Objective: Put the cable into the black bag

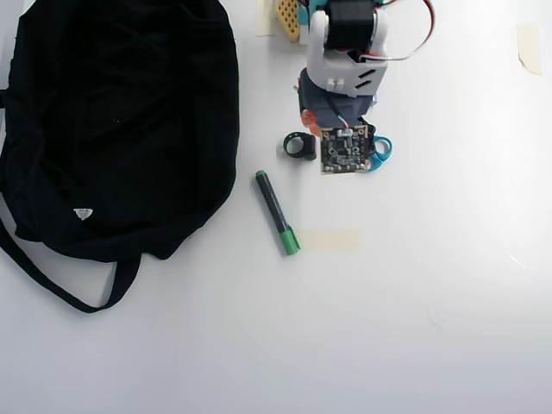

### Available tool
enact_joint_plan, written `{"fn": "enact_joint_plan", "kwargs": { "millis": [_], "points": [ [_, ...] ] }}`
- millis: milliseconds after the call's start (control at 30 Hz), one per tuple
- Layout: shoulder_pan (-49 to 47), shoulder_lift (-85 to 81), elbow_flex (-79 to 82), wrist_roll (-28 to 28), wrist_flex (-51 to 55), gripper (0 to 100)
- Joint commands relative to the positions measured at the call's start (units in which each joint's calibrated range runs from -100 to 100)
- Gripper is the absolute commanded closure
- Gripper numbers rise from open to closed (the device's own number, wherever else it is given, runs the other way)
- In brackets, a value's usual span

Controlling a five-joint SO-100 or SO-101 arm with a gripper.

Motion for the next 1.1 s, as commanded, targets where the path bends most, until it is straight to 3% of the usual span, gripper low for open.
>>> {"fn": "enact_joint_plan", "kwargs": {
  "millis": [0, 300, 567, 733, 933, 1067],
  "points": [
    [8.3, -4.4, 0.8, -0.4, 0.9, 98],
    [25.5, -3.5, 1.0, -0.6, -3.7, 98],
    [43.3, -1.0, 3.6, -0.3, -16.7, 98],
    [56.9, 11.1, 2.6, -0.4, -27.0, 98],
    [60.5, 13.3, 3.3, -1.9, -29.8, 97],
    [58.2, 11.9, 2.7, -1.9, -27.1, 73]
  ]
}}
